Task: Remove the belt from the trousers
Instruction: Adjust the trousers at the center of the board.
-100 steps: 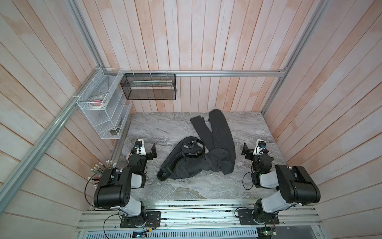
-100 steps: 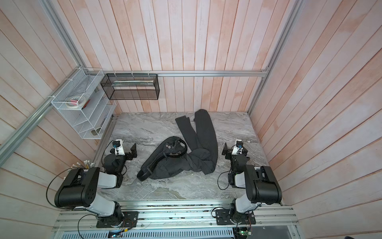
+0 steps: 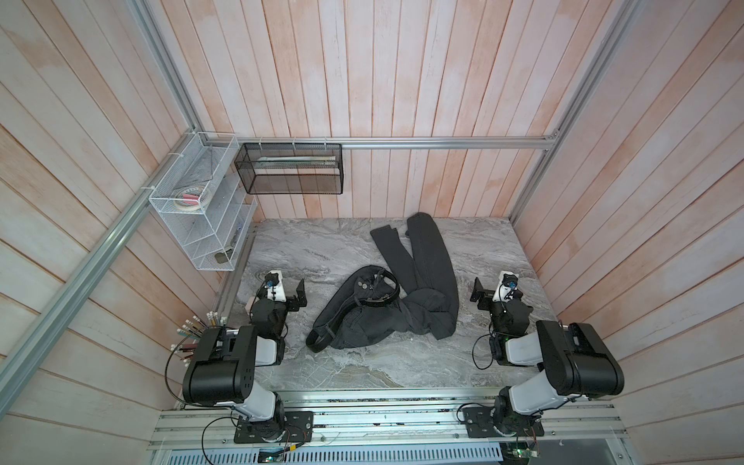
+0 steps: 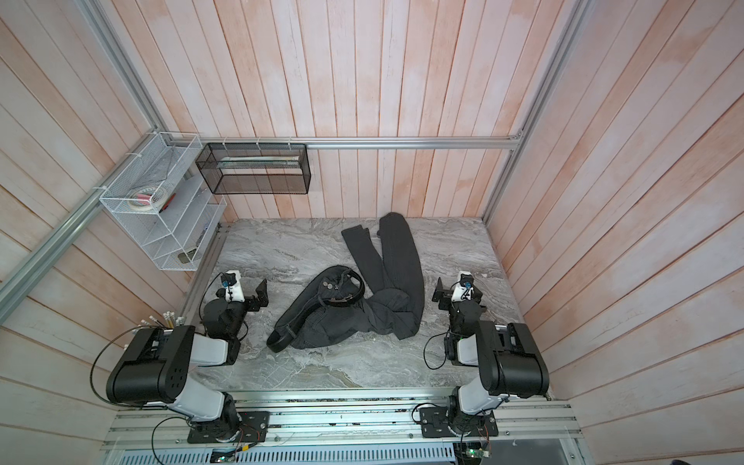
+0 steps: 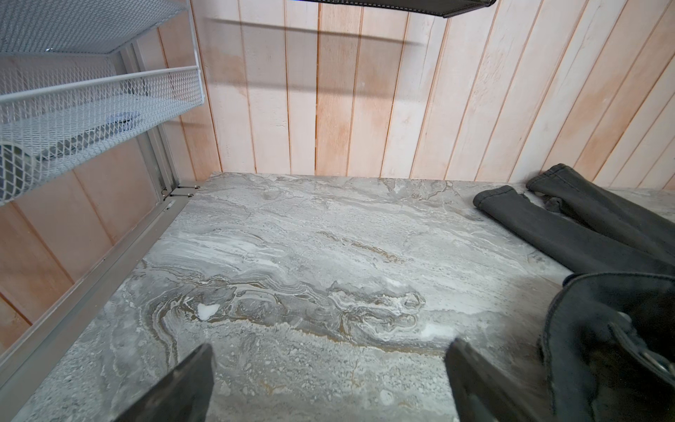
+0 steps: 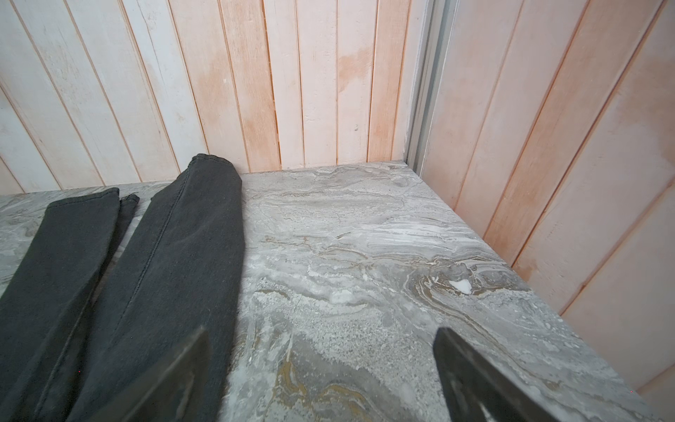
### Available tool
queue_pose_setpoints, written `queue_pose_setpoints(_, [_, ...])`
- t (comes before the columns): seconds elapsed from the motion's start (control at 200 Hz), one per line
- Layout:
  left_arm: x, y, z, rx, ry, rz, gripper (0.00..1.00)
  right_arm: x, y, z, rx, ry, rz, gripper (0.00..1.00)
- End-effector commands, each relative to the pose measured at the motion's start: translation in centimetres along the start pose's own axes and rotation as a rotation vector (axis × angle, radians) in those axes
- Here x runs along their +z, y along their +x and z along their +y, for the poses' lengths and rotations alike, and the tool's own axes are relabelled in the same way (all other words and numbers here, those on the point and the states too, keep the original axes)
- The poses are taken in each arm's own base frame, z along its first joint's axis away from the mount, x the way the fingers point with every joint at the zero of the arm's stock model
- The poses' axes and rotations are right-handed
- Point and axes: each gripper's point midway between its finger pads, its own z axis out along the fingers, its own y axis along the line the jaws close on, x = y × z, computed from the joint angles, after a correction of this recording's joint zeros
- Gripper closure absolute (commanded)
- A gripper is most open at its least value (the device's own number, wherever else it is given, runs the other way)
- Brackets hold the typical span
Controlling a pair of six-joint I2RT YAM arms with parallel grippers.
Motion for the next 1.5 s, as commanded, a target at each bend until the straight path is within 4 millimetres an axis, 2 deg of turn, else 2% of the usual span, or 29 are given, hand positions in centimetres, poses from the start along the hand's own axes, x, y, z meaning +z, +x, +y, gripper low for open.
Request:
queue_pose_setpoints(0.0, [0.4,-0.3,-0.2,0.011,0.011,-0.004,0.00,0.1,-0.2,0.3,-0.013,-0.012,-0.011,0.02])
queue_pose_setpoints(0.53, [0.4,-0.3,0.0,0.008,0.012,-0.004,0.00,0.1,-0.2,0.4,-0.014,-0.015,-0.010,0.02])
queue_pose_setpoints(0.64, [0.3,-0.3,-0.1,0.005,0.012,-0.007,0.00,-0.4,-0.5,0.9,-0.027,-0.046,-0.028,0.02])
queue_pose_setpoints(0.8, [-0.6,-2.2,1.8,-0.026,-0.114,-0.036,0.00,-1.6,-2.8,1.3,-0.031,-0.056,-0.064,0.02])
queue_pose_setpoints(0.915, [-0.5,-4.4,2.0,-0.025,-0.168,-0.018,0.00,-2.2,-6.2,2.3,-0.021,-0.088,-0.098,0.05])
queue_pose_setpoints(0.99, [-1.0,-6.0,2.8,-0.146,-0.214,-0.045,0.00,-2.3,-8.1,4.1,-0.032,-0.131,-0.093,0.10])
queue_pose_setpoints(1.075, [-0.9,-7.3,1.9,-0.222,-0.164,-0.046,0.00,-2.4,-8.9,8.1,-0.113,-0.214,-0.044,0.11])
queue_pose_setpoints(1.145, [0.1,-7.2,0.7,-0.278,-0.122,0.063,0.00,-2.8,-8.8,11.5,-0.185,-0.259,-0.004,0.11])
queue_pose_setpoints(1.205, [0.8,-7.1,-1.8,-0.258,-0.059,0.152,0.00,-3.4,-8.3,14.5,-0.232,-0.323,0.027,0.11])
queue_pose_setpoints(1.275, [0.7,-7.2,-6.3,-0.140,0.034,0.195,0.00,-4.4,-7.4,18.0,-0.296,-0.418,0.043,0.11])
queue_pose_setpoints(1.375, [-0.7,-6.4,-13.4,0.046,0.211,0.221,0.00,-5.2,-5.8,22.6,-0.416,-0.550,0.084,0.15])
queue_pose_setpoints(1.42, [-1.6,-5.1,-16.9,0.164,0.323,0.250,0.00,-5.2,-5.0,24.2,-0.458,-0.598,0.122,0.19])
queue_pose_setpoints(1.495, [-2.7,-2.1,-20.3,0.311,0.423,0.336,0.00,-4.8,-4.3,25.6,-0.460,-0.640,0.195,0.25])
